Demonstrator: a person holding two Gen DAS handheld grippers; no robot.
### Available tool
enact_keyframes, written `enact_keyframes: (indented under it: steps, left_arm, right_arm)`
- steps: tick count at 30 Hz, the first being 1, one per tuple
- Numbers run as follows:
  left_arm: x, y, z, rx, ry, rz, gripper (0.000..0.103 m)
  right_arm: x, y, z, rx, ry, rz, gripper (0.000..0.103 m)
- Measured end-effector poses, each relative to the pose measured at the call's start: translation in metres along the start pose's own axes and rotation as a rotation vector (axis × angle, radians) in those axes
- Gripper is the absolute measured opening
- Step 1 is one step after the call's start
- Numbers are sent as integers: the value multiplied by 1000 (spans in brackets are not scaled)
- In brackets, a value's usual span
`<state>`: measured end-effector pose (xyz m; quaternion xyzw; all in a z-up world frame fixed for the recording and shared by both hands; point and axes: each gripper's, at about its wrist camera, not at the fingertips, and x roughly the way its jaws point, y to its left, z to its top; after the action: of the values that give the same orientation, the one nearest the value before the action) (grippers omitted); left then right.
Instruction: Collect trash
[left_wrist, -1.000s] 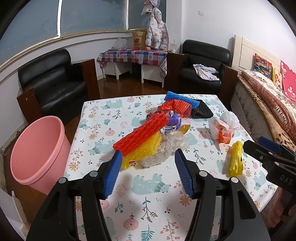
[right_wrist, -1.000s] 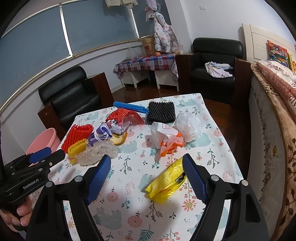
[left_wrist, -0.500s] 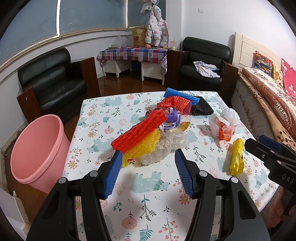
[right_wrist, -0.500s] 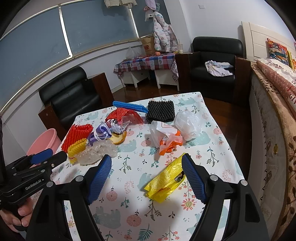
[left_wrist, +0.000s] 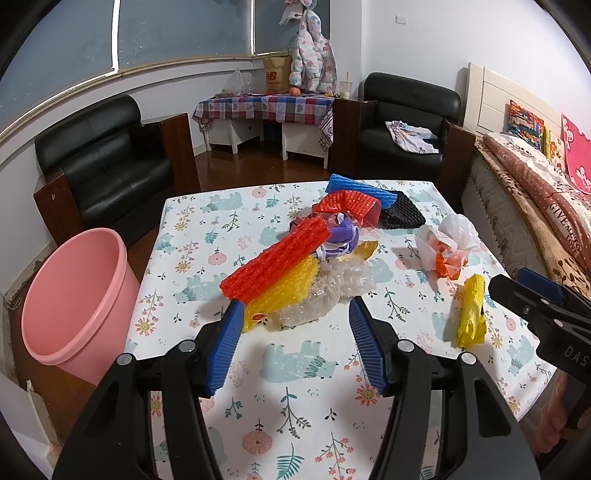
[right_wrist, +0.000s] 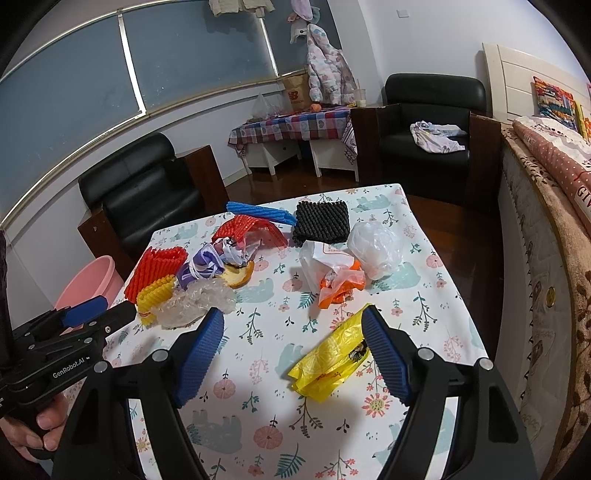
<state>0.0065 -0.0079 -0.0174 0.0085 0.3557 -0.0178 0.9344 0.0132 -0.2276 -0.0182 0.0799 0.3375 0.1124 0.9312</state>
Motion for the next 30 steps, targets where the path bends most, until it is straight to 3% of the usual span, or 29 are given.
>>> enact_keyframes:
  steps: [30]
  left_arm:
    - [1, -2, -2, 1, 11, -1, 60]
  right_arm:
    - [7, 2, -2, -10, 28, 9, 74]
